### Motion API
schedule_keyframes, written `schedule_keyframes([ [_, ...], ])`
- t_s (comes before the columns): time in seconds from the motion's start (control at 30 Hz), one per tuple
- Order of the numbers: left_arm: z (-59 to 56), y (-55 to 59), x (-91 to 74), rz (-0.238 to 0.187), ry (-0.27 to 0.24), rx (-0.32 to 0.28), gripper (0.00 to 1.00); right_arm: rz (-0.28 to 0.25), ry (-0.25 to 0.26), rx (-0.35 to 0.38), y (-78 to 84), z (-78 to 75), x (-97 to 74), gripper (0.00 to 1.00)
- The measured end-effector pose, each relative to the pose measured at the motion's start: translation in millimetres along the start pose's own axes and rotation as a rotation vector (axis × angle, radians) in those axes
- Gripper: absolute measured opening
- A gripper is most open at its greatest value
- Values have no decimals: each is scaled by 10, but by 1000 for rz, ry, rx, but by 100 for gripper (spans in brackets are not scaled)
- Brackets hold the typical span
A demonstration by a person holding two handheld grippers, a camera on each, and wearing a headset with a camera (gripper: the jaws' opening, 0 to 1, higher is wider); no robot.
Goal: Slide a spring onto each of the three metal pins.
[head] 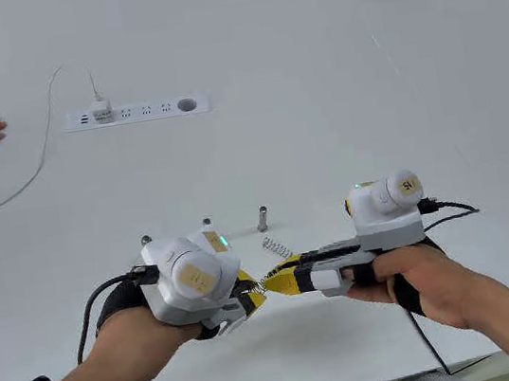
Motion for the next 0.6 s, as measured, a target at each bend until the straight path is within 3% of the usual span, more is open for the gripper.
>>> schedule_keyframes([
  [0.3, -8, -32, -13, -21, 11, 22, 10, 81, -7, -79, -59, 28, 22, 14],
  [0.6, -48, -54, -15, -39, 47, 44, 10, 234, -23, -237, -48, 71, 17, 13],
])
Point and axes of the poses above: the centre of the closed fingertips' face, and the gripper's own axes: x roughly forward along the fingers, z roughly to its left, y roughly out of its underside, the point moved 4 cm from there along -x, roughly backward along the fingers, and after that the axes turned 3 degrees about z, right-handed, at the moved point
